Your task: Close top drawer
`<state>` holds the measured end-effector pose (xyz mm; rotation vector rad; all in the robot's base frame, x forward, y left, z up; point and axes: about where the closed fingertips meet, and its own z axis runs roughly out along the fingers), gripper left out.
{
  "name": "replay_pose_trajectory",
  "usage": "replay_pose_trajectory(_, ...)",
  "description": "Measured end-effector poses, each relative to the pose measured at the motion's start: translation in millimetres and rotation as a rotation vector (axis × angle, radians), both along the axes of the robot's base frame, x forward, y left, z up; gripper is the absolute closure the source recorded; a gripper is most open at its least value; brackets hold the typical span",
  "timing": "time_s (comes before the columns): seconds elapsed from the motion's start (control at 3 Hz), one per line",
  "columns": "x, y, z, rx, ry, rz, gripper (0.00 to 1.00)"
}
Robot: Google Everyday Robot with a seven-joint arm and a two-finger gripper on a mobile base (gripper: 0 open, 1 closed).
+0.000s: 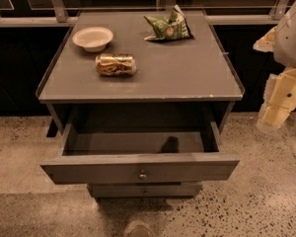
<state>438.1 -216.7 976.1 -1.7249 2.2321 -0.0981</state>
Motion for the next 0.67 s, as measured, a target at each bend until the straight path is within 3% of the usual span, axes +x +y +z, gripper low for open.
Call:
replay_pose_trajectory(0.33,0.0,0.0,0.0,0.000,0.000,0.000,0.00)
replay_pose_trajectory(0.67,-8.3,-4.4,-15.6,0.046,-0.015,-0.025,0.00)
